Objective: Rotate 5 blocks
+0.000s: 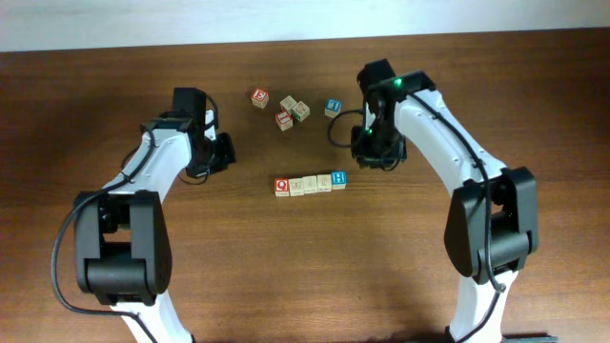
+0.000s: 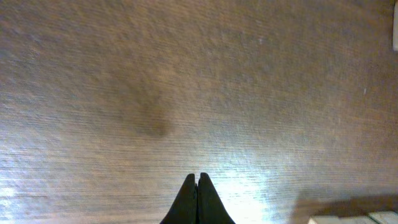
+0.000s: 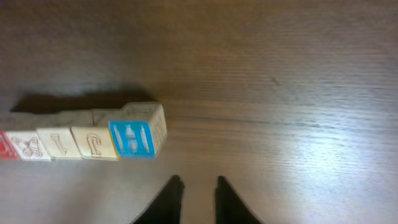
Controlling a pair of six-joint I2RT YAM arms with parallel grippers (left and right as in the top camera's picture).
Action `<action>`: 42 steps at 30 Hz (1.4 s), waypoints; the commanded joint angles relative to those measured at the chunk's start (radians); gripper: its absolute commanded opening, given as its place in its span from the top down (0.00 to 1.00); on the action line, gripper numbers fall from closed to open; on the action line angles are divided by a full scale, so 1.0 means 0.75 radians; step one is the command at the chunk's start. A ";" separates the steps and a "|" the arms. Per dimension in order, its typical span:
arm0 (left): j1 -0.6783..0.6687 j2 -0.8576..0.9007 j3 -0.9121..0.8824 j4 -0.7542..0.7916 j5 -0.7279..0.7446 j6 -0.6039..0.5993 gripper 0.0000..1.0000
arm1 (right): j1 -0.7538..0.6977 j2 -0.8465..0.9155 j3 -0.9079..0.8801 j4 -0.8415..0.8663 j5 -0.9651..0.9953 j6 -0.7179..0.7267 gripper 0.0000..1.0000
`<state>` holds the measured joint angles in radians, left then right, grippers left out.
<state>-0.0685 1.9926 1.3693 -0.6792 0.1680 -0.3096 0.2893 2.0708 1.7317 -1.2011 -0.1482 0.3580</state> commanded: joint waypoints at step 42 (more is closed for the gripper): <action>-0.032 -0.015 0.018 0.011 0.041 0.035 0.91 | 0.129 0.023 -0.343 0.645 -0.038 -0.154 0.95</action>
<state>-0.0845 1.9926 1.3693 -0.6693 0.1837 -0.2981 0.3817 2.0819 1.4822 -0.7136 -0.1848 0.2497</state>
